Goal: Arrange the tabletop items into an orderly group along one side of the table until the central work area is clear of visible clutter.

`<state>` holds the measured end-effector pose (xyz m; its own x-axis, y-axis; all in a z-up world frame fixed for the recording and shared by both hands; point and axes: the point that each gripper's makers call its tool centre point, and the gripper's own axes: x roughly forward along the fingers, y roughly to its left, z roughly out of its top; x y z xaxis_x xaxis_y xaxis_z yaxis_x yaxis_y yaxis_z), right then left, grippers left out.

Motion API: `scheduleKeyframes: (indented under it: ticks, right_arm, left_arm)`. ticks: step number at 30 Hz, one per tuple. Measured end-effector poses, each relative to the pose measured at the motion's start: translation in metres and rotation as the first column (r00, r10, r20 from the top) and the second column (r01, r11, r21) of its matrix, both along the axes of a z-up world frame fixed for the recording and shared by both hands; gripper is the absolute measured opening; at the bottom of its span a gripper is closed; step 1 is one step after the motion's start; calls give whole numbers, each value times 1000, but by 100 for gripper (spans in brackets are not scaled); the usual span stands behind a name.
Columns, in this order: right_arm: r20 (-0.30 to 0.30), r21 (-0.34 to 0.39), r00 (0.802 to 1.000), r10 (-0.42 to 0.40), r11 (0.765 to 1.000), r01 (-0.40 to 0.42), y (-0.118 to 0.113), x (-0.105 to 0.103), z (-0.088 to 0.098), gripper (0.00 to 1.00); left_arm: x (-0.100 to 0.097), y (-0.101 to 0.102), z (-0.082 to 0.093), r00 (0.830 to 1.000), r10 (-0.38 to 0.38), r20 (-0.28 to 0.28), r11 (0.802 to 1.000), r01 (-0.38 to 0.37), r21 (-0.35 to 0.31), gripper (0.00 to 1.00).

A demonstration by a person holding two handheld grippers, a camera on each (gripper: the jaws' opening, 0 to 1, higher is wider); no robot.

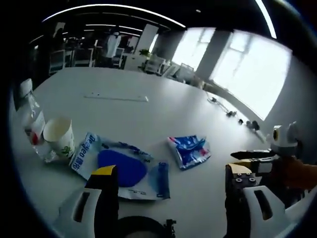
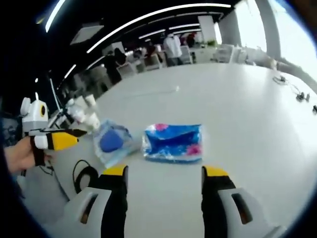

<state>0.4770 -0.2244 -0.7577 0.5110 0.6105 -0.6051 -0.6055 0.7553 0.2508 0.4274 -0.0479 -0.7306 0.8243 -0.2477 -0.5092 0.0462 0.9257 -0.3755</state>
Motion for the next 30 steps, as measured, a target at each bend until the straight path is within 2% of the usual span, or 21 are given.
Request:
scheduleKeyframes:
  ticks: [6,14,17,22,30]
  right_arm:
    - [10,14,1000,-4,1000,4,1,-8,3,56]
    - [1,14,1000,-12,1000,12,3,-11,4,55]
    - [-7,34,1000,-24,999,25,5,-12,8,55]
    - [-16,26,999,-27,999,28,9,-15,4,55]
    - [-26,20,999,-19,1000,19,20,-22,0,54]
  left_arm:
    - [-9,12,1,1000,18,-3,1000,-18,16,88]
    - [-18,34,3,999,40,-7,999,-39,27,86]
    - [-24,43,2,999,45,-15,998,-44,43,85]
    - [-32,60,-4,997,66,-29,997,-65,44,85]
    - [-34,81,-5,996,85,-31,995,-84,47,84]
